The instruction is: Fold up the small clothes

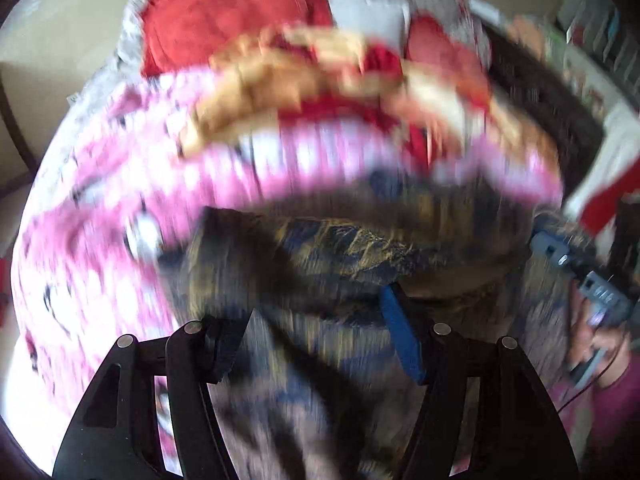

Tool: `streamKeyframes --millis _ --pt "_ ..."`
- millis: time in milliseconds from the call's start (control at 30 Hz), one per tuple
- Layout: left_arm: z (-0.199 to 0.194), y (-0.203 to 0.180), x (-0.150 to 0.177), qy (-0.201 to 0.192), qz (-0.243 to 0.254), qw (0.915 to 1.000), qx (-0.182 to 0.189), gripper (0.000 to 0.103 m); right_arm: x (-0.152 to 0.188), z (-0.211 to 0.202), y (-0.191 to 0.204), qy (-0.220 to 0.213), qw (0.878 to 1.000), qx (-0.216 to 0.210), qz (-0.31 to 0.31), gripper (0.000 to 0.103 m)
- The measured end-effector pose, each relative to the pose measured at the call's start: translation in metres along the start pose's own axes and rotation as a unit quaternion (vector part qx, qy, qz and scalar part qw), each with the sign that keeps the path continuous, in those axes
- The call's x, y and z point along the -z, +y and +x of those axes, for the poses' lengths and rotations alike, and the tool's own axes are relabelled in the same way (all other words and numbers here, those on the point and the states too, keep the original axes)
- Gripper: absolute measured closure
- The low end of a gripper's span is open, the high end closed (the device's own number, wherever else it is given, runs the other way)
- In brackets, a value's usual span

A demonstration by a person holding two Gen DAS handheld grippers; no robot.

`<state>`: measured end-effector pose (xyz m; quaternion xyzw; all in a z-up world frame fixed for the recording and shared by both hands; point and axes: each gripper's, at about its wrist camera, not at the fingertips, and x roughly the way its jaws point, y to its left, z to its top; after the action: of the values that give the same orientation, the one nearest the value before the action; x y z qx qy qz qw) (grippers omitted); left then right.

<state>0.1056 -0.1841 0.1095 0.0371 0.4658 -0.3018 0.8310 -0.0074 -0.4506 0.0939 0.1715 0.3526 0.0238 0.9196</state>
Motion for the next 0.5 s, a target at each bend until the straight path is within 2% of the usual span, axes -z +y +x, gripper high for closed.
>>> streamKeyframes --millis 100,200,233,367,433,500 --pt "-0.011 0.012 -0.028 -0.045 -0.04 0.9982 -0.005 0.039 -0.028 0.017 -0.004 -0.011 1.0 0.026 -0.004 0.067" --pt "-0.024 0.018 -0.035 -0.06 -0.066 0.996 0.008 0.039 -0.041 0.014 -0.009 -0.013 0.999 0.042 0.001 0.067" --pt "-0.03 0.017 -0.033 -0.064 -0.058 0.9961 0.015 0.039 -0.042 0.004 -0.01 -0.025 0.999 0.037 0.004 0.067" --pt "-0.029 0.003 -0.015 -0.056 -0.002 0.9984 -0.005 0.039 -0.021 -0.04 -0.012 -0.057 0.998 0.022 0.011 0.063" --pt "-0.017 -0.004 -0.01 -0.038 0.015 0.9991 -0.008 0.039 -0.005 -0.048 -0.016 -0.037 0.999 0.014 0.013 0.063" --pt "0.001 -0.008 -0.002 -0.017 0.02 0.9995 -0.015 0.039 0.011 -0.044 -0.015 -0.005 1.0 0.028 -0.002 0.063"
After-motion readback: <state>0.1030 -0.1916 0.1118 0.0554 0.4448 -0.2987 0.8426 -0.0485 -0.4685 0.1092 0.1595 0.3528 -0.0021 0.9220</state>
